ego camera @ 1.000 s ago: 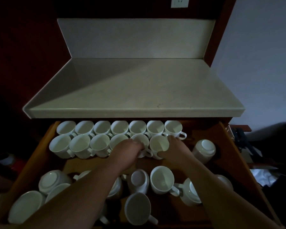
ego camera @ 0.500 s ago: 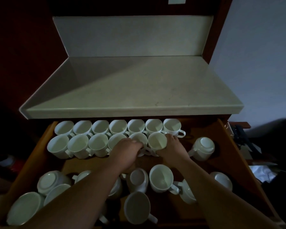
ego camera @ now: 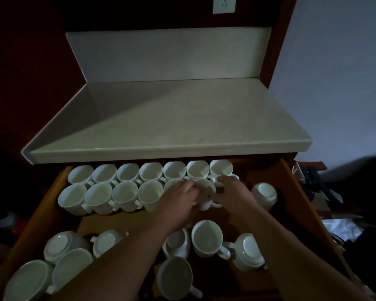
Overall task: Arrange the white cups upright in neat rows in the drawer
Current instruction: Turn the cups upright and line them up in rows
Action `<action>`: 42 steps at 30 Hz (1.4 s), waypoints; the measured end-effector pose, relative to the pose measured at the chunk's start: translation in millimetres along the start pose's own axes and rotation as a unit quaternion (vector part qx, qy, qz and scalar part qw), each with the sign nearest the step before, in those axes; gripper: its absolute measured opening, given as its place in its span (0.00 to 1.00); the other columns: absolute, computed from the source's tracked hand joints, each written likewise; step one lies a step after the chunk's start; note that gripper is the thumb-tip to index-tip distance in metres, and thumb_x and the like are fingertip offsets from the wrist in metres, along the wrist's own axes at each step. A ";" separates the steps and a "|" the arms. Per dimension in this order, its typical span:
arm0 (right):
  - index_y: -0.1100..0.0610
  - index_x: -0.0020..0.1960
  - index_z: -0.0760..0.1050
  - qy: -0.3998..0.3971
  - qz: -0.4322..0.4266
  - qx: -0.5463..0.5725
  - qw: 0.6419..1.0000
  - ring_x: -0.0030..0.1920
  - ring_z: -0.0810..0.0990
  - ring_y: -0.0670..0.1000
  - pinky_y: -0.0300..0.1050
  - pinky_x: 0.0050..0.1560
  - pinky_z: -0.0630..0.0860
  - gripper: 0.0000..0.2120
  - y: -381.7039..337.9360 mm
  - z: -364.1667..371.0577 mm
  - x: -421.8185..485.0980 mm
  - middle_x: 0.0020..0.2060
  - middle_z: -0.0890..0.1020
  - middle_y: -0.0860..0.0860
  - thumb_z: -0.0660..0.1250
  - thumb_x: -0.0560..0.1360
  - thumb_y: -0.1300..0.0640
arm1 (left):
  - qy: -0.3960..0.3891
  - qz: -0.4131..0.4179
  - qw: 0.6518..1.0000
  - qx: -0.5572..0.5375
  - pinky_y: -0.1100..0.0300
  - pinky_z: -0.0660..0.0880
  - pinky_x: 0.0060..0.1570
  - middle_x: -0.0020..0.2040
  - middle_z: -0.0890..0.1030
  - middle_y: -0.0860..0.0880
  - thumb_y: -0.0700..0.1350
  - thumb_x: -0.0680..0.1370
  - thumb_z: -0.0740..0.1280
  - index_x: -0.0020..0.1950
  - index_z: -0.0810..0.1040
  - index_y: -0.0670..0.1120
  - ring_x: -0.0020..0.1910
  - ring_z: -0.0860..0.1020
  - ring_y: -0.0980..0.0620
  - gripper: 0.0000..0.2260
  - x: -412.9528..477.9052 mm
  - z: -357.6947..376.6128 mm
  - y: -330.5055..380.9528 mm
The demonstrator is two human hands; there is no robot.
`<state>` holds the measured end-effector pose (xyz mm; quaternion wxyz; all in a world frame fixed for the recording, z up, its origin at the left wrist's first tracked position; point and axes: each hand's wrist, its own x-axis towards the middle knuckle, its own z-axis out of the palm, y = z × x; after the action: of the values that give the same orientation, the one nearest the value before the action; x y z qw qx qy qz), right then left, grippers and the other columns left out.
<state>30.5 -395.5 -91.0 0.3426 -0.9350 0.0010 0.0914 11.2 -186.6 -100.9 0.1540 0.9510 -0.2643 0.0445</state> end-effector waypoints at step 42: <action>0.43 0.72 0.69 -0.079 -0.131 0.001 0.988 0.59 0.78 0.40 0.33 0.53 0.74 0.34 -18.4 -142.5 -64.8 0.57 0.76 0.35 0.80 0.71 0.50 | -0.094 -0.055 0.953 -0.283 0.54 0.77 0.64 0.68 0.78 0.60 0.57 0.64 0.84 0.74 0.72 0.62 0.63 0.78 0.59 0.40 76.3 -82.5 82.5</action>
<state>-7.7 -476.7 38.5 0.3516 -0.9166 -0.1482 0.1194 33.6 -264.8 12.3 0.3936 0.8813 -0.2268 -0.1303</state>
